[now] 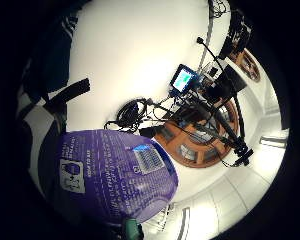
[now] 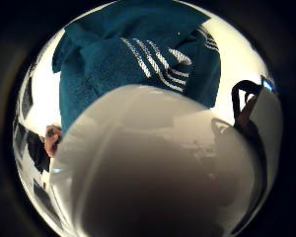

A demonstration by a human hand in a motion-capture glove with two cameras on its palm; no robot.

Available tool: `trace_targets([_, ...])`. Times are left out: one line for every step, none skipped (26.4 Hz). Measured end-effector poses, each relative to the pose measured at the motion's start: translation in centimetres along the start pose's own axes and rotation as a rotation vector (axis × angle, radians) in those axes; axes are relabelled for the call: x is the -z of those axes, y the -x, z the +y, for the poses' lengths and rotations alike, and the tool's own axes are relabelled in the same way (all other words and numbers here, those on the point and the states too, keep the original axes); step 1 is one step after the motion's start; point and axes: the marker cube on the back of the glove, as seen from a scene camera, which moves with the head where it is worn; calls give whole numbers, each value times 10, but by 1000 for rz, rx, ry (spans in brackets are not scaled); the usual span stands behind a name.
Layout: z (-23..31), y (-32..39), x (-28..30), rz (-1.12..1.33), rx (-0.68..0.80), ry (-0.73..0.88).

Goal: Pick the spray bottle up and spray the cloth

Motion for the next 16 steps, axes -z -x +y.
trace_targets([0, 0, 1, -4, 0, -2])
trace_targets([1, -1, 2, -11, 1, -9])
trace_targets([2, -1, 5, -20, 3, -20])
trace_targets([4, -2, 8, -33, 8, -35])
trace_targets([6, -2, 12, -50, 17, -55])
trace_targets([9, -3, 17, -71, 31, -79])
trace_targets([13, -3, 23, -96, 49, -107])
trace_targets([16, -4, 30, -126, 73, -138])
trace_targets([20, -4, 37, -159, 99, -170])
trace_targets([24, -4, 45, -194, 127, -203])
trace_targets([27, -3, 52, -229, 155, -236])
trace_targets([31, -2, 60, -263, 184, -269])
trace_targets([34, 0, 68, -294, 214, -300])
trace_targets([37, 2, 76, -323, 245, -328])
trace_targets([39, 5, 84, -350, 277, -354])
trace_targets([41, 8, 91, -376, 309, -380])
